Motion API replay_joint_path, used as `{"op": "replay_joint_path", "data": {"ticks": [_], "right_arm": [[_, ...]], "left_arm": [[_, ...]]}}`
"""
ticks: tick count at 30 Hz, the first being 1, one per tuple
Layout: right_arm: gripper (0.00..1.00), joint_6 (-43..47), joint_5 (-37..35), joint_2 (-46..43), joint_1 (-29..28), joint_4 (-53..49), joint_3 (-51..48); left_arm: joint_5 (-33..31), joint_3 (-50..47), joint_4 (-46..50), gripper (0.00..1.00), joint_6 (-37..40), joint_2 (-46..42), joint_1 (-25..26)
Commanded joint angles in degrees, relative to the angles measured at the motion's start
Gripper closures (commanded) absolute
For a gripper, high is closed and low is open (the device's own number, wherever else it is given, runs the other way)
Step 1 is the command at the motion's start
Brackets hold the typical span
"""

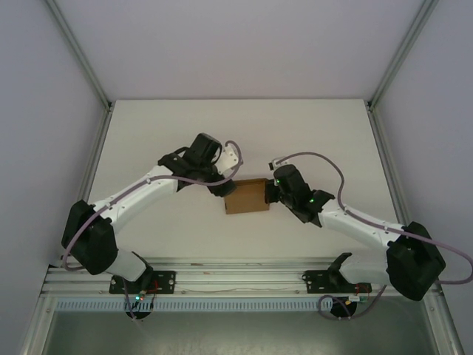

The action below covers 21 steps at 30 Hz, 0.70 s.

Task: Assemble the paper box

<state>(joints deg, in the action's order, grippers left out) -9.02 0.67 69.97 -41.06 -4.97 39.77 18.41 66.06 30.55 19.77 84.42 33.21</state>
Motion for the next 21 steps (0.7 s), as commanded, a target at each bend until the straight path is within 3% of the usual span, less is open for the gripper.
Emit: {"op": "replay_joint_path", "data": {"ticks": [1,11,13,17,21], "right_arm": [[1.00,-0.9,-4.3,0.5,-0.8,-2.6,1.1],[1.00,-1.0,-4.9,0.3,-1.2,-4.5,1.9],[1.00,-0.9,-4.5,0.2,-1.4,-4.6,2.1],[1.00,-1.0,-4.9,0.3,-1.7,-4.4,2.1],[1.00,-0.7,-8.5,0.4,-3.3,-3.3,1.4]], "left_arm": [[0.6,-1.9,-0.7,0.44,-6.3,-0.9,-0.3],[2.9,-4.7,-2.9,0.81,-8.2,-2.2,-0.3],[2.9,-4.8,-2.9,0.82,-7.9,-1.9,-0.3],[3.0,-4.1,-2.6,0.96,-8.8,-1.0,-0.3],[3.1,-3.7,-4.0,1.00,-13.4,-1.1,-0.3]]}}
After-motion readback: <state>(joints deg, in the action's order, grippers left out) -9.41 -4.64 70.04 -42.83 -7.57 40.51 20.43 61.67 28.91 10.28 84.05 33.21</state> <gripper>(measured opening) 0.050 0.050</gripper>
